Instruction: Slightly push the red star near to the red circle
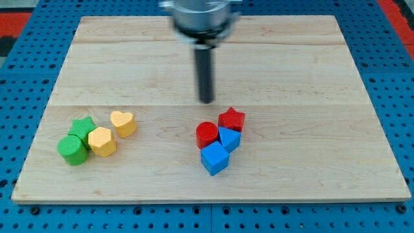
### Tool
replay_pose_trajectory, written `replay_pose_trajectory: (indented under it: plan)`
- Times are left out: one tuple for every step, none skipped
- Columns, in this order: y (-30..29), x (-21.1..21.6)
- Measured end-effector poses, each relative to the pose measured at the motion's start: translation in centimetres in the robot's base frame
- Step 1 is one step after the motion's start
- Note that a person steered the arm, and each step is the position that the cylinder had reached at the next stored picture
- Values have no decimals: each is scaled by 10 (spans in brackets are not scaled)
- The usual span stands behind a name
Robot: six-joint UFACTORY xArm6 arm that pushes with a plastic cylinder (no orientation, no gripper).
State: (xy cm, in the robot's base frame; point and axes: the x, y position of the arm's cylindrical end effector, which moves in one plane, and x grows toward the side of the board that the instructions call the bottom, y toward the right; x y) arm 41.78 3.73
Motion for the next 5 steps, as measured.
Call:
replay_pose_trajectory:
  plan:
    - [81, 29]
    - [99, 138]
    - [63, 142]
    - [41, 108]
    - [23, 78]
